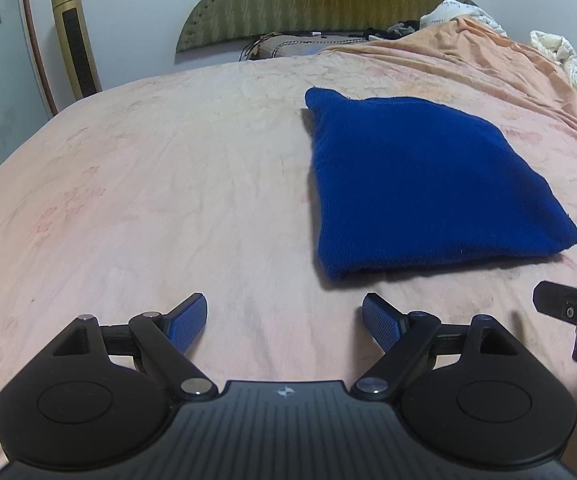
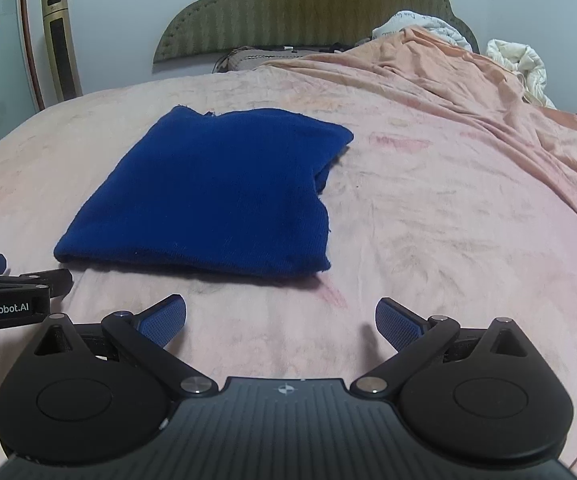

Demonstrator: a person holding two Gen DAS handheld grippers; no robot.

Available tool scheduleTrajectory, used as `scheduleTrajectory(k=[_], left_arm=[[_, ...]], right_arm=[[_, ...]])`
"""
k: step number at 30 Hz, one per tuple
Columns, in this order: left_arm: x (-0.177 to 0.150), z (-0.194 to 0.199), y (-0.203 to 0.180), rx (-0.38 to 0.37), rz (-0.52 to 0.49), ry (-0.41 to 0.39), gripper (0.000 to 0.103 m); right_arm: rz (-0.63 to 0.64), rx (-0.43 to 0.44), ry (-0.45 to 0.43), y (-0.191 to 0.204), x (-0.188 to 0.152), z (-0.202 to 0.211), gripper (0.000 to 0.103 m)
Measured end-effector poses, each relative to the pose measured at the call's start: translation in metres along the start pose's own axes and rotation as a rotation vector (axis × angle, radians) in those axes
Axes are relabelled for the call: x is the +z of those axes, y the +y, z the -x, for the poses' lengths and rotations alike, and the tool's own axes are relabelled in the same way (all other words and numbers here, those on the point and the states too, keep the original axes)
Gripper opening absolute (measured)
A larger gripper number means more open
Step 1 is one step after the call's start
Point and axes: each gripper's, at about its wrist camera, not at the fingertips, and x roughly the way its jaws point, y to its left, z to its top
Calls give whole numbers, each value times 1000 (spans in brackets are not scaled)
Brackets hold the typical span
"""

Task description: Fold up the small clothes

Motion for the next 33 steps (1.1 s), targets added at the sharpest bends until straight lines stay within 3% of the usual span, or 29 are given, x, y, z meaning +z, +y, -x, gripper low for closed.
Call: scheduleTrajectory(k=[7, 24, 33], left_arm=[[-3, 2, -1, 11, -5, 8, 85], [-7, 4, 5, 8, 4, 19, 89], [-7, 5, 5, 5, 4, 24, 89]], right_arm=[[-58, 32, 13, -6, -3, 3, 102], [-23, 25, 25, 2, -10, 9, 102], [-74, 42, 45, -3, -12, 5, 102]])
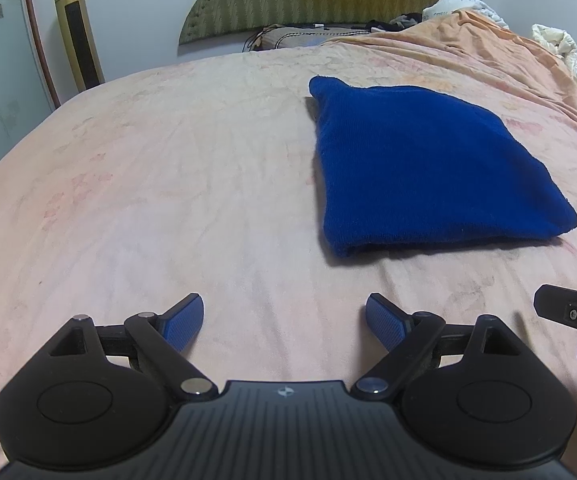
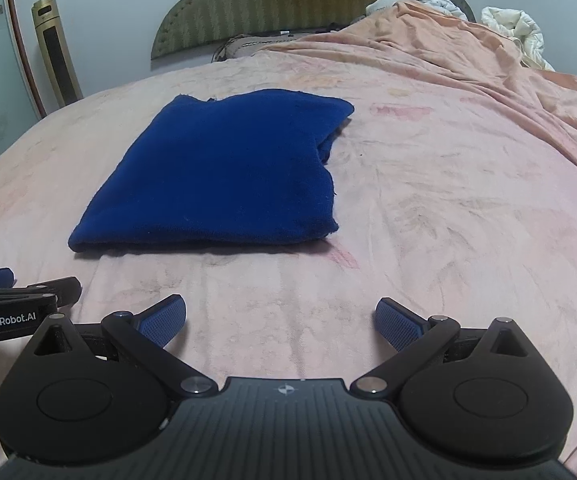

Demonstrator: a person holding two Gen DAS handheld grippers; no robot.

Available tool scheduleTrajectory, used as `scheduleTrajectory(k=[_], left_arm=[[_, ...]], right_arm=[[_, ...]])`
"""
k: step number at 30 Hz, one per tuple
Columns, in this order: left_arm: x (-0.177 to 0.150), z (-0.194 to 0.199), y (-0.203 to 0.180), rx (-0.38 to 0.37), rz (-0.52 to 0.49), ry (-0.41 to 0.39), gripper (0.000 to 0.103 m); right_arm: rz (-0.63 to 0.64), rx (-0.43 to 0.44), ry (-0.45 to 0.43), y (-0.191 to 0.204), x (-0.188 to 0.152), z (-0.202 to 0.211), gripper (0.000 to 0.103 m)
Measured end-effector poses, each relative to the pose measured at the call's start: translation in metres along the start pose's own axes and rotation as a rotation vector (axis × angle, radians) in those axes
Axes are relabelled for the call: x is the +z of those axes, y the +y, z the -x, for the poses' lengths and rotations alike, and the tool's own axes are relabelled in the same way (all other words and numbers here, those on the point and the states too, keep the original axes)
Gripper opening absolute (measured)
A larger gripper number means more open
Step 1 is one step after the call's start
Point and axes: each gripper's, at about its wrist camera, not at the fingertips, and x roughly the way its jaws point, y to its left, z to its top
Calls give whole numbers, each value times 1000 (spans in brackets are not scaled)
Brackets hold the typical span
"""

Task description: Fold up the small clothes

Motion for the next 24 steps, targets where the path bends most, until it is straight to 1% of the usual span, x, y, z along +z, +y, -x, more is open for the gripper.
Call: scheduleTrajectory(k=[9, 13, 22, 24], left_arm=[[-1, 0, 5, 6, 31, 8, 89], [-2, 0, 4, 17, 29, 8, 89], [-2, 0, 4, 36, 17, 7, 89], [-2, 1, 3, 41, 13, 5, 89]], right_arm=[[59, 5, -24, 7, -2, 4, 102], [87, 1, -34, 11, -2, 5, 102], [82, -15, -39, 9, -3, 6, 102], [77, -4, -40, 8, -3, 7, 102]])
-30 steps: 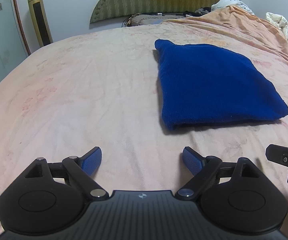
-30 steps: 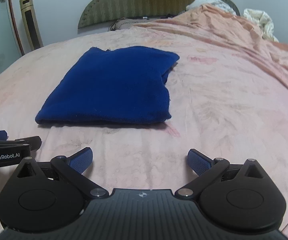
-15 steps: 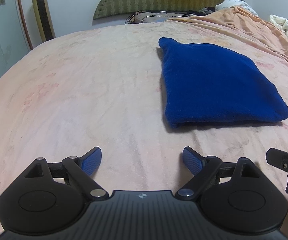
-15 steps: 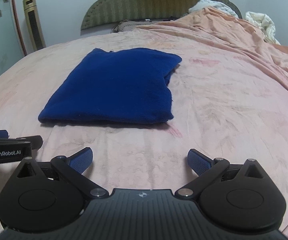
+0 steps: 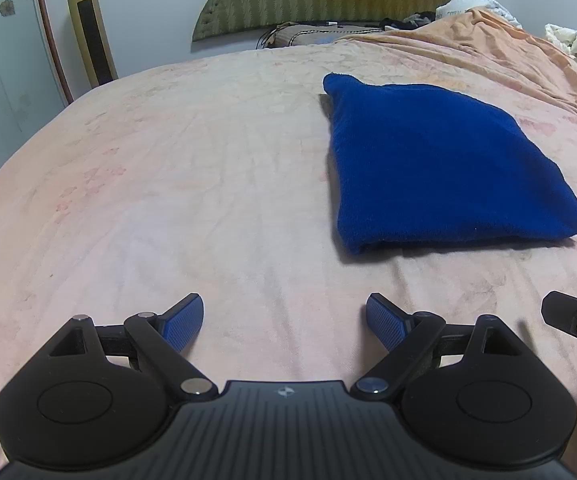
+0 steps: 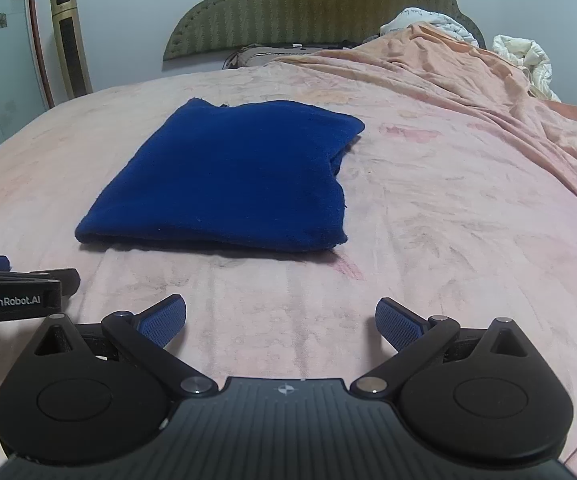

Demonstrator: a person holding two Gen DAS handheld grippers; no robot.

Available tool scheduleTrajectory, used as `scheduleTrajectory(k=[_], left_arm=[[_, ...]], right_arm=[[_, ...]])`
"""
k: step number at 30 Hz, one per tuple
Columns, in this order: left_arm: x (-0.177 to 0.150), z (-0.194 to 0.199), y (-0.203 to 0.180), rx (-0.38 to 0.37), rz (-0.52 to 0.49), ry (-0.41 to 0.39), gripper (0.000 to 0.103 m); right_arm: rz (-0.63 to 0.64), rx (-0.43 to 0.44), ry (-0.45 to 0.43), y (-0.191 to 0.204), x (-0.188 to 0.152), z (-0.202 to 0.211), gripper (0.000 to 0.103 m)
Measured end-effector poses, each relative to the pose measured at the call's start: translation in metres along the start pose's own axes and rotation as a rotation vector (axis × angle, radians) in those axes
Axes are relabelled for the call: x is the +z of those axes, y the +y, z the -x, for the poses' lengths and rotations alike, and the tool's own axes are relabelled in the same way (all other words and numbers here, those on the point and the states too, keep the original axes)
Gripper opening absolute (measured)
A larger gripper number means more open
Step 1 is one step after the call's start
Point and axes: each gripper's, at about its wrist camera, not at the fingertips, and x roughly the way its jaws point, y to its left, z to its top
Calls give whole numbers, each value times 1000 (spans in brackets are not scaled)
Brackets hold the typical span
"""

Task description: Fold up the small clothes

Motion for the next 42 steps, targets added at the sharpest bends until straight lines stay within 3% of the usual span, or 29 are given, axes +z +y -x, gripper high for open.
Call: scheduleTrajectory(k=[42], left_arm=[[1, -2, -4, 34, -10, 9, 89]], right_arm=[[13, 15, -36, 1, 0, 10, 102]])
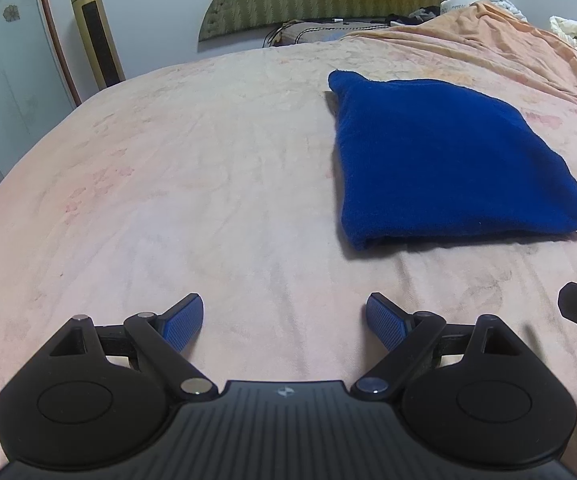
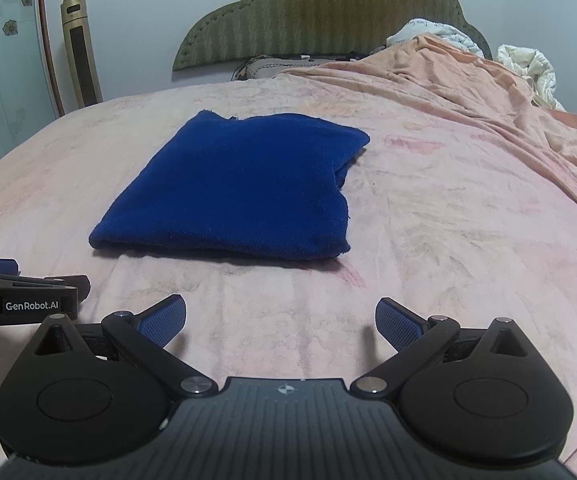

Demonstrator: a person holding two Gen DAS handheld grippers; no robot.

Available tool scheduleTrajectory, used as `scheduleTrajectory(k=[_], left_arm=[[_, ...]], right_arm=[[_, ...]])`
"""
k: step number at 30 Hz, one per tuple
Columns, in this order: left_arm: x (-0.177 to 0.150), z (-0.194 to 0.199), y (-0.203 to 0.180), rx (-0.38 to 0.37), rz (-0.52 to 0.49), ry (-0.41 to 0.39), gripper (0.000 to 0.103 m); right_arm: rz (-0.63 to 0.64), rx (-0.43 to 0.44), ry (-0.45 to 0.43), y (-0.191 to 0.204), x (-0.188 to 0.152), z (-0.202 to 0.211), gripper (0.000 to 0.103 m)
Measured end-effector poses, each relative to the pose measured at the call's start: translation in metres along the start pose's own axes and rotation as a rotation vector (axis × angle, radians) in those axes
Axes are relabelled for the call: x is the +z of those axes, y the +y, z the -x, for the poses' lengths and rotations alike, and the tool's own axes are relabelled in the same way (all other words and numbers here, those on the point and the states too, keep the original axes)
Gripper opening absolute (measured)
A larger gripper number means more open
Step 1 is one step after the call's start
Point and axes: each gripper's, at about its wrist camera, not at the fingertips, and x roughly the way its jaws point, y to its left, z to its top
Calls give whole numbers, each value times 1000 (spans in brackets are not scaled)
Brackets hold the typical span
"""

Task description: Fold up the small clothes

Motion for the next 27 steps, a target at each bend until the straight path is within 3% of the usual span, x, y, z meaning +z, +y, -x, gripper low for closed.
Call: scheduleTrajectory(k=[27], left_arm=[[-2, 5, -2, 3, -12, 0, 89]], right_arm=[[3, 12, -13, 3, -1, 6, 102]])
